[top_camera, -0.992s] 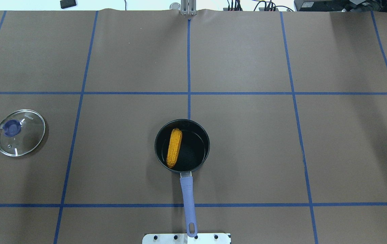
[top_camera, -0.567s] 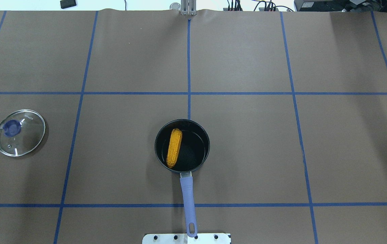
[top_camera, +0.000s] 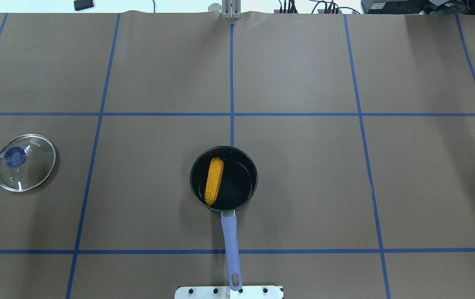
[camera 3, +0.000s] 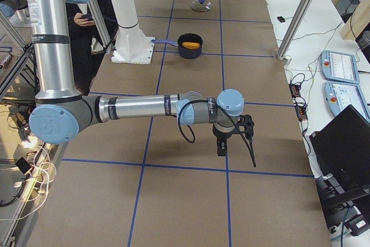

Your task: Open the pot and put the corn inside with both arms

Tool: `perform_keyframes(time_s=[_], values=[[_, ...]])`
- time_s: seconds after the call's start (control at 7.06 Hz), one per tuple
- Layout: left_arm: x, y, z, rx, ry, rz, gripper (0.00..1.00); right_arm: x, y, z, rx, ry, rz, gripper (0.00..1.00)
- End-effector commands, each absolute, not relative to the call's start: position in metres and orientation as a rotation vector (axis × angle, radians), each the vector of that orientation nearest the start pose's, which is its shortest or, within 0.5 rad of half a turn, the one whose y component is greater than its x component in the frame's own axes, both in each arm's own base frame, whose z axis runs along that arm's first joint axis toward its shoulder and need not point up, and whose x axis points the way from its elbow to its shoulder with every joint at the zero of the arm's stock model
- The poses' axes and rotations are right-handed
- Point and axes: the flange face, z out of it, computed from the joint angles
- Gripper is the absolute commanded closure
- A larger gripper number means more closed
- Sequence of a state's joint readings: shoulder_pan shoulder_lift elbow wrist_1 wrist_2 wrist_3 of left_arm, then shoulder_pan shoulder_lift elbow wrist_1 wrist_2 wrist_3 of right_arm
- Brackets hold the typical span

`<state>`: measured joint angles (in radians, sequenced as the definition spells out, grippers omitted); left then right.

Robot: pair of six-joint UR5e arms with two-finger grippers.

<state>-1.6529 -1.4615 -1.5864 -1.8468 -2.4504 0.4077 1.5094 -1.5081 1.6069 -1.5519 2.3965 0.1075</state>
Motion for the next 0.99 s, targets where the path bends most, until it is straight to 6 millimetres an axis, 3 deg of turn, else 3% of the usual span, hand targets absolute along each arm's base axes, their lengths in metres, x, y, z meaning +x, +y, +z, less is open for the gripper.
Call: perform_keyframes(time_s=[0.0, 0.85], values=[[-0.0945, -0.4473, 0.6628, 0.387, 0.814, 0.383, 0.02, 0.028, -0.5246, 0.6067, 0.036, -0.83, -0.003, 0.0], [-0.0947, -0.4488, 0.6615, 0.386, 0.814, 0.38, 0.02, 0.0277, -0.5286, 0.6041, 0.039, -0.832, -0.003, 0.0]])
